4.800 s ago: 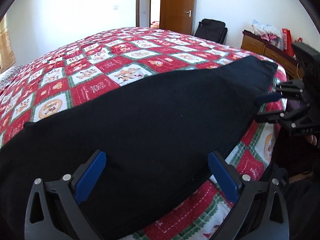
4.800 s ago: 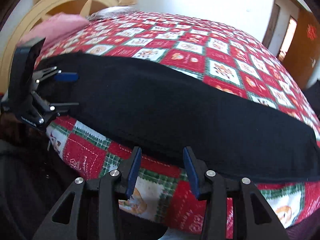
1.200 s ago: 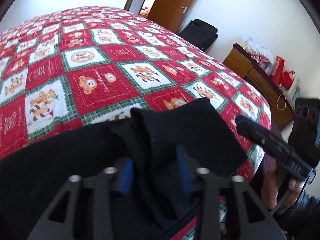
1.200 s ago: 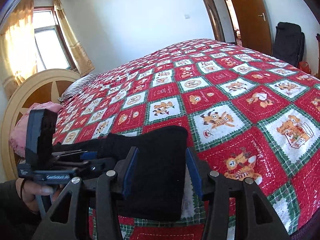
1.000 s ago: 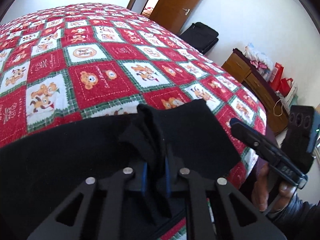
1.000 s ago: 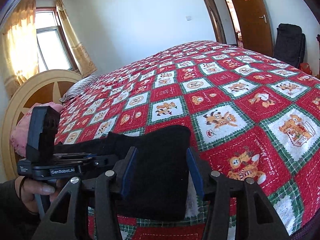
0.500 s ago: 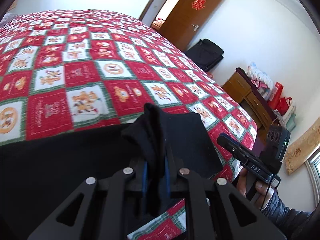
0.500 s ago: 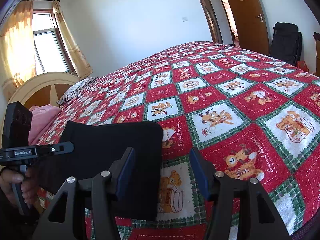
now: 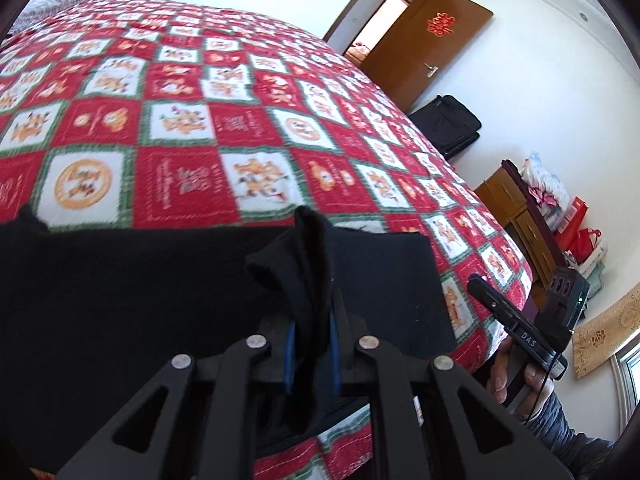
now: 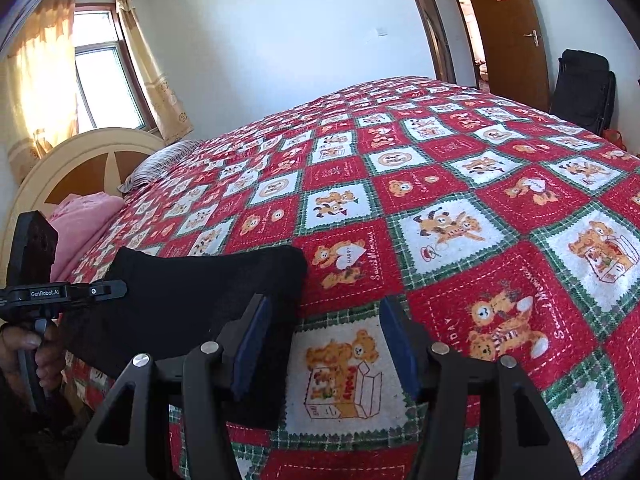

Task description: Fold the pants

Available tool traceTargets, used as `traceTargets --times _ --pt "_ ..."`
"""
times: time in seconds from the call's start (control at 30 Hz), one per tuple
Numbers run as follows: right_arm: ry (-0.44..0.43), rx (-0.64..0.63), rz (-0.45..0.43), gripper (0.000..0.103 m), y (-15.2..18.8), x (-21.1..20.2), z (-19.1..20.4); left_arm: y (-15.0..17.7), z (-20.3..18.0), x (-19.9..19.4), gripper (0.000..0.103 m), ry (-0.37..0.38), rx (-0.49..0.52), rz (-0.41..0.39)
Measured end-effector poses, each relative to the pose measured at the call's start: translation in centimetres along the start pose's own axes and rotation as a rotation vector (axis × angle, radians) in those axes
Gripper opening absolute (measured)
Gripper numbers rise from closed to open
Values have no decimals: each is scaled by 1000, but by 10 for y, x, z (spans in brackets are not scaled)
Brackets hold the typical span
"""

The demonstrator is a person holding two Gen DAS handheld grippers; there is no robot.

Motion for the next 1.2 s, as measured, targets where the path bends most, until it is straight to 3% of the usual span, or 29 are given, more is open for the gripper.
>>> traceTargets --times 0.6,0.77,0.9,1.03,1.1,1.2 --pt "-46 -163 19 60 10 5 38 4 37 7 15 -45 -65 -13" --pt "-121 -204 19 61 14 3 56 8 44 10 21 -55 -84 -9" --pt "-188 -278 43 61 24 5 79 8 43 7 29 -98 -40 -23" --pt "-154 -364 196 67 52 31 88 9 42 7 30 -116 -1 -27" --pt "-112 -447 164 67 52 26 97 10 40 5 35 -126 18 -30" --pt "-167 -410 131 67 43 17 102 8 39 0 50 -150 41 -52"
Point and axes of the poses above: each gripper's, at about its wrist camera, not at the fingertips, and x roughly the way its jaws point, z to its left, y to its underside, the point moved 7 cm from there along x, roughly the way its jaws point, and after that the axes turned 5 degrees about -x, right-handed, at the moved point
